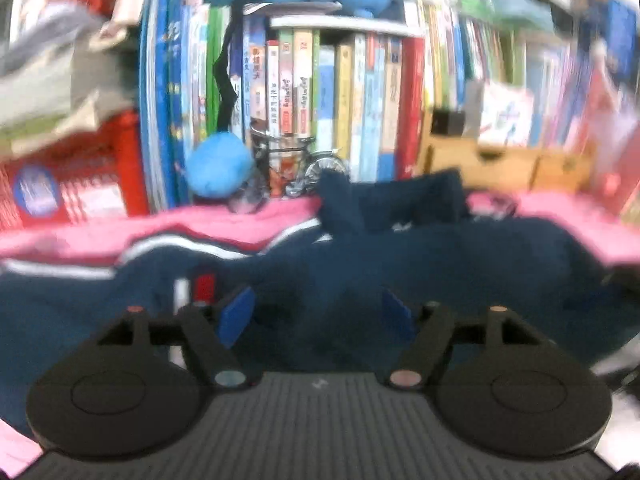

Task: Fold clothes

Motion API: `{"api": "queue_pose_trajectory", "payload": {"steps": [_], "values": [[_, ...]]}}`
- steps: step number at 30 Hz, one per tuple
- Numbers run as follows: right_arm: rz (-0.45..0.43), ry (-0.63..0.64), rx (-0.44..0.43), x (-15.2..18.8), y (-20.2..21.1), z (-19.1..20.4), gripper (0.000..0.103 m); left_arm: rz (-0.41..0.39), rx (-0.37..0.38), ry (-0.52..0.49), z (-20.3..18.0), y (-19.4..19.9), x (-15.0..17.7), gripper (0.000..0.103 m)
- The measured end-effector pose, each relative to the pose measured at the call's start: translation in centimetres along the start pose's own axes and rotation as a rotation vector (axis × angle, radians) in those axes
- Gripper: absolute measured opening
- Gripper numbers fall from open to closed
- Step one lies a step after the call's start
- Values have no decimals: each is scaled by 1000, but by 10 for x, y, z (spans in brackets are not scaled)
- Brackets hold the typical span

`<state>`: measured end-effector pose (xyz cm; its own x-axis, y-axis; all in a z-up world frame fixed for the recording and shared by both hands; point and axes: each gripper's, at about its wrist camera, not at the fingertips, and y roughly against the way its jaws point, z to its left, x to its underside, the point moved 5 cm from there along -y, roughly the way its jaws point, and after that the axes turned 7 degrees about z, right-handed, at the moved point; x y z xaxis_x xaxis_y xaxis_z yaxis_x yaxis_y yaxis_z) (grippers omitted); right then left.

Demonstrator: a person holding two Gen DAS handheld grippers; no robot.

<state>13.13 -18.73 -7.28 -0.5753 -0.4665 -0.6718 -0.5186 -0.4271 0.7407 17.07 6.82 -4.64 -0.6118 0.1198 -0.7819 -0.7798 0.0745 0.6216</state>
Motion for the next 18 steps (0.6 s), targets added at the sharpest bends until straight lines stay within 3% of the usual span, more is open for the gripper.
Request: {"api": "queue_pose_trajectory", "payload": {"steps": [3,4,5,6,8,13,18], "values": [[-1,0,0,0,0,0,103,91,-140,-6,17,-22,12,72],[-1,0,0,0,0,0,103,109,-173,18,26,-29,17,79],[-1,0,0,0,0,0,103,122,-171,72,36,-32,19,86],[0,0,-1,0,0,0,103,139,-147,143,46,-33,19,86],[-1,0,0,0,-1,0,103,127,-118,195,56,-27,21,84],[-2,0,-1,0,-1,0,103,76,-23,217,65,1,32,84],[-2,-1,-1,0,-1,0,103,77,-29,210,70,11,38,84]]}}
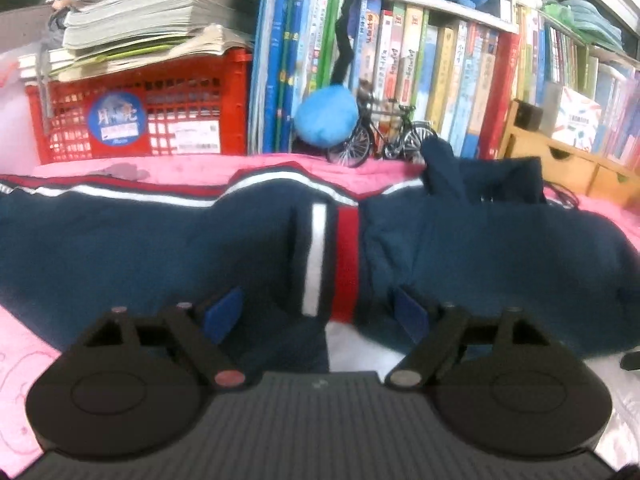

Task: Fold clothes

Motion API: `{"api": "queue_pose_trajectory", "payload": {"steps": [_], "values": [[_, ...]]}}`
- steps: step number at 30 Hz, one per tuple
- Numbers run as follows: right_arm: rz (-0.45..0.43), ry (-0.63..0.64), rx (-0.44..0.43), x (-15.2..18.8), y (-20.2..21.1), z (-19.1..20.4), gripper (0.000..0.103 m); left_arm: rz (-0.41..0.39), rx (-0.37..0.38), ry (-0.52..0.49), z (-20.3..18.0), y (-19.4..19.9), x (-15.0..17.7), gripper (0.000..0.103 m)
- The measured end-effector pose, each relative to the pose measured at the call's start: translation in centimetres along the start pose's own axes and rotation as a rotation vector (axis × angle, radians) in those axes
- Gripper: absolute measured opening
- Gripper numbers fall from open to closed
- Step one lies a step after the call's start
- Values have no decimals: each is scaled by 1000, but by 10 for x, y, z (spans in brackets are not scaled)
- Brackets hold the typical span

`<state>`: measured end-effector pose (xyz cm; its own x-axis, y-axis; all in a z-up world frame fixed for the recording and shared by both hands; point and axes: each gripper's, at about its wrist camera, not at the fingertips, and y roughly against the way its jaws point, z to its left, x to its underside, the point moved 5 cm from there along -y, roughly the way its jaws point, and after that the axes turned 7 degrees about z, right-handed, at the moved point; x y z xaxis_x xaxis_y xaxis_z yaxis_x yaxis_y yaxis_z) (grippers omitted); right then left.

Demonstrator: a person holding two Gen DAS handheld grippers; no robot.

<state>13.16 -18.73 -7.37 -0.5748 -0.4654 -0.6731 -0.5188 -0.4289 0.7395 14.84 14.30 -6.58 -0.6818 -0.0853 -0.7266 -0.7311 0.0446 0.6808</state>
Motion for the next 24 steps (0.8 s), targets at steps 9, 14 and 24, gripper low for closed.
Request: {"api": "queue_pose_trajectory", "payload": {"steps": [9,14,24], "values": [[0,-1,0,0,1,0,103,-91,-40,-111,-24,28,3,79],[1,-2,0,0,1,1,103,-128,75,-277,-90,35,-5,83],[1,-2,0,0,1,1,103,-7,-51,-325,-103,-19,11,82]]}}
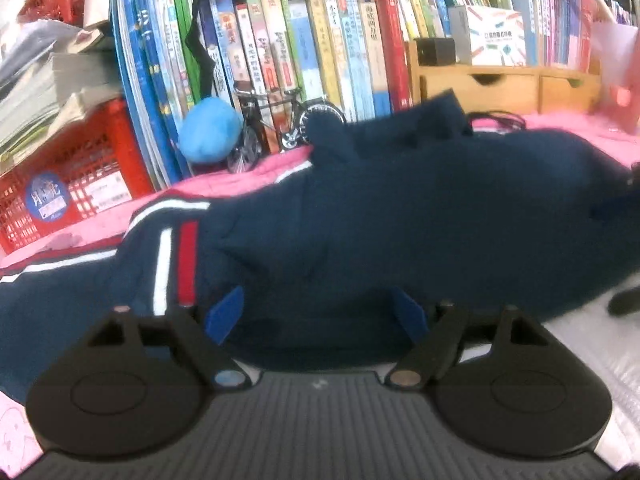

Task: Fold clothes

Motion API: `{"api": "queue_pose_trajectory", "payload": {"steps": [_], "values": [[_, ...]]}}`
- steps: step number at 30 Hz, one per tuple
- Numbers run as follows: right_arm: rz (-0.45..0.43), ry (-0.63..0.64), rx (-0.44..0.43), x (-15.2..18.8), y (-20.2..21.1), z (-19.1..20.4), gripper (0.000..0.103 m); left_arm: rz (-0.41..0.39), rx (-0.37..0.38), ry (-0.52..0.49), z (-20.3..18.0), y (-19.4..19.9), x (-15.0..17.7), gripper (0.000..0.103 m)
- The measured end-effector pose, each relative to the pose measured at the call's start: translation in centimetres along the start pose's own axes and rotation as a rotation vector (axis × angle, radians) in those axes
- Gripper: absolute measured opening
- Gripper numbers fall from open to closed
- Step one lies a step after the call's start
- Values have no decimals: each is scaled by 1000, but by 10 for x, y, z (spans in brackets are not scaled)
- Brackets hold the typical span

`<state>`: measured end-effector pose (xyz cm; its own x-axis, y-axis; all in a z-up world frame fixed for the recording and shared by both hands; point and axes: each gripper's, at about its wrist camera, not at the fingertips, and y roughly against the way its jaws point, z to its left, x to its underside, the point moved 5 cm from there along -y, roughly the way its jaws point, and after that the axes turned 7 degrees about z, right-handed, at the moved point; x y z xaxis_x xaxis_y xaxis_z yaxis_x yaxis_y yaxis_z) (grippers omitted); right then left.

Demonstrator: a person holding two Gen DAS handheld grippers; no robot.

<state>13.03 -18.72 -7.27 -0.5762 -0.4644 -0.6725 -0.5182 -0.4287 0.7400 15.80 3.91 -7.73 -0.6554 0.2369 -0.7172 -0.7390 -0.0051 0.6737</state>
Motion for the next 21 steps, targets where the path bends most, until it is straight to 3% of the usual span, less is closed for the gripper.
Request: {"api": "queue_pose_trajectory", "payload": {"steps": [21], "values": [[0,2,-3,0,1,0,103,5,12,11,-1,0,-2,82]]}}
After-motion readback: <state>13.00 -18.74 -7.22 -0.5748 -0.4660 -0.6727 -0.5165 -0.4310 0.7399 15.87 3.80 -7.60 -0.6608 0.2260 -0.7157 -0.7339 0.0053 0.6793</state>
